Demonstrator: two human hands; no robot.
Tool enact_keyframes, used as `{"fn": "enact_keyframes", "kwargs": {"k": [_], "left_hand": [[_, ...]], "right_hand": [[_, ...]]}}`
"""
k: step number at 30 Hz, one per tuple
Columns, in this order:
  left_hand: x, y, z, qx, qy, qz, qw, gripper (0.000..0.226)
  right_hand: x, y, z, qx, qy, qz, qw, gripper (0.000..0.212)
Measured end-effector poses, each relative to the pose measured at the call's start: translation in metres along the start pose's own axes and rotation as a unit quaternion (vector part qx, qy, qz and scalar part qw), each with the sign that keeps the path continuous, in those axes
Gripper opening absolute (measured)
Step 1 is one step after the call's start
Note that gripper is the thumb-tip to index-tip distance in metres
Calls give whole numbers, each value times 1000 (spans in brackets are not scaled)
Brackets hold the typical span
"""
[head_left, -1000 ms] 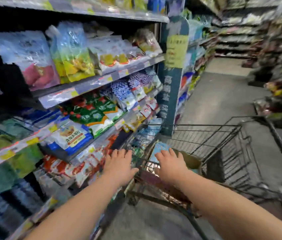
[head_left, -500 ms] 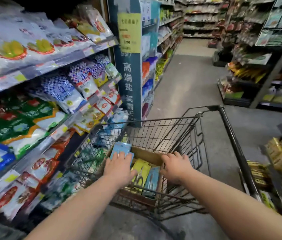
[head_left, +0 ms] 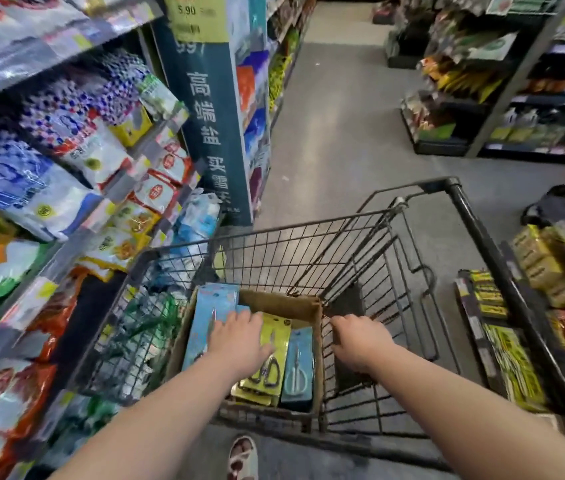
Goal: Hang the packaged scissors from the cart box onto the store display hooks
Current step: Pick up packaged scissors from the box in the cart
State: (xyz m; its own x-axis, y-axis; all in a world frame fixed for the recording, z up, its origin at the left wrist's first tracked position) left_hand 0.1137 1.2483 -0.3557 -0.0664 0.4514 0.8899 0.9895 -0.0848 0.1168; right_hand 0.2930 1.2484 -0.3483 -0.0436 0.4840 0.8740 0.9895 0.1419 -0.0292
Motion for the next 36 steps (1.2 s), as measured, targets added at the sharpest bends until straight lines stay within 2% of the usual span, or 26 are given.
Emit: {"fn": "enact_keyframes", "kwargs": {"k": [8, 14, 22, 31, 36], "left_hand": [[-25, -41, 92, -49, -60, -18, 997, 67], [-81, -43, 127, -71, -131, -28, 988, 62], [-153, -45, 161, -45, -185, -79, 979, 62], [-211, -45, 185, 36, -215, -196, 956, 57], [-222, -47, 191, 51, -209, -241, 947, 54]], "right_hand": [[-49, -16, 71, -78, -82, 73, 991, 48], [-114, -21, 105, -105, -152, 105, 977, 39], [-188, -28, 157, -131, -211, 171, 953, 45], [-242, -22, 188, -219, -183, 268, 920, 59], [-252, -15, 196, -297, -113, 344, 883, 61]]}}
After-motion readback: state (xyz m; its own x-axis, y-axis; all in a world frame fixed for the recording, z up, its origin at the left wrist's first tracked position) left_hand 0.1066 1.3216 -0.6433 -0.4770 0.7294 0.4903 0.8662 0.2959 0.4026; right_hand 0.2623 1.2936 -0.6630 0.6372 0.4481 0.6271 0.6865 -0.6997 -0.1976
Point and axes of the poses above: each hand's wrist, its own z-axis towards the middle knuckle, its own x-axis out of the back of the hand, y = z × x, the point moved 9 cm from there along z, towards the middle knuckle, and after that the axes turned 4 degrees about -z, right-handed, at the moved point
